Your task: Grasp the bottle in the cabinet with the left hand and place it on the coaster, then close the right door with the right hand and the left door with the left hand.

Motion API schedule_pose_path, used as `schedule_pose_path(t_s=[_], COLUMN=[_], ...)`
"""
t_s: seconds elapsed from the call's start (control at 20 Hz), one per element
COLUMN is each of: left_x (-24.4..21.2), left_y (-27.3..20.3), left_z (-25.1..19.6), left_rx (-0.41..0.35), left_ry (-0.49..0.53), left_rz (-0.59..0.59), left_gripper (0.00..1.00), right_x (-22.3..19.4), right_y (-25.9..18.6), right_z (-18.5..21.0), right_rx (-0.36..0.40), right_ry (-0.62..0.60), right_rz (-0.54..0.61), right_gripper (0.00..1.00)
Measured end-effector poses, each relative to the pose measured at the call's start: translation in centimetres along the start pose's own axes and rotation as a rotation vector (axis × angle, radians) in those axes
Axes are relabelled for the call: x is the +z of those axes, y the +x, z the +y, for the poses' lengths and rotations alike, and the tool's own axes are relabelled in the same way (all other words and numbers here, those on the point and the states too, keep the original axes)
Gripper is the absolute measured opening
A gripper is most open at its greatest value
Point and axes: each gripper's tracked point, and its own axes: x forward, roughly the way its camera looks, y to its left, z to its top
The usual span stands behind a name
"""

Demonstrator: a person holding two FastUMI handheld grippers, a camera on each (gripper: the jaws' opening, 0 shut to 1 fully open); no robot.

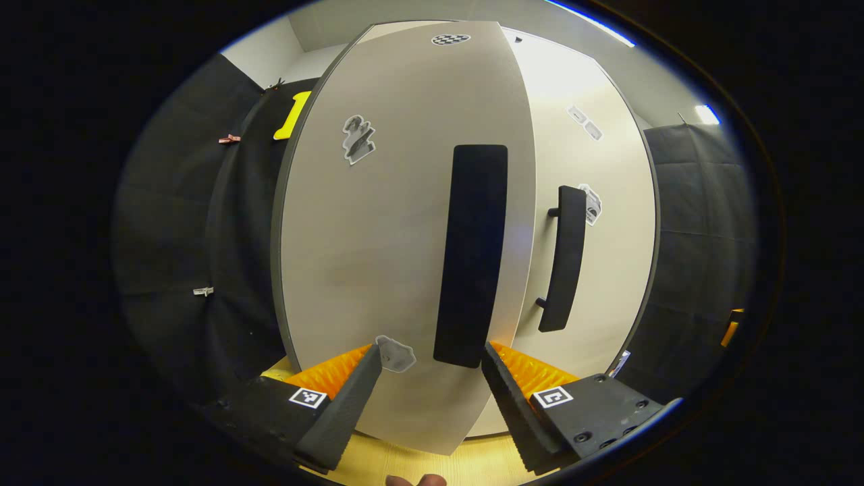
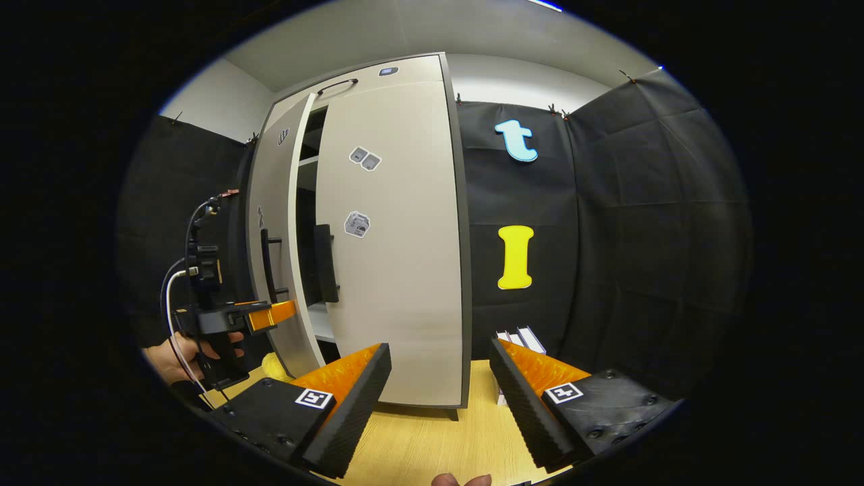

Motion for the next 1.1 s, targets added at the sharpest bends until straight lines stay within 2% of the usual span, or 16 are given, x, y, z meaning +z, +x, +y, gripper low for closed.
schedule_pose_path(t_s=[0.15,0.25,0.4,0.8,1.0,1.1], left_x=[1.2,1.5,1.9,3.7,4.7,5.1], left_y=[-1.7,-3.0,-5.1,-12.4,-15.8,-17.4], left_z=[0.4,0.6,1.0,2.3,4.4,5.6], left_rx=[-0.010,-0.012,-0.019,-0.050,-0.025,-0.009], left_ry=[0.012,0.051,0.109,0.134,0.145,0.153], left_rz=[-0.035,-0.035,-0.040,-0.071,-0.092,-0.100], left_gripper=[0.95,0.93,0.96,0.95,0.95,0.95], right_x=[0.1,0.1,0.1,1.1,1.5,1.7], right_y=[-0.2,-0.4,-0.5,-1.7,-2.4,-2.7], right_z=[0.5,1.0,1.5,5.0,6.9,7.8], right_rx=[0.005,0.009,0.016,0.033,0.038,0.038], right_ry=[-0.006,-0.005,0.001,-0.002,-0.006,-0.015], right_rz=[0.001,0.003,0.002,-0.018,-0.035,-0.043], right_gripper=[0.98,0.98,0.98,0.98,1.00,0.98])
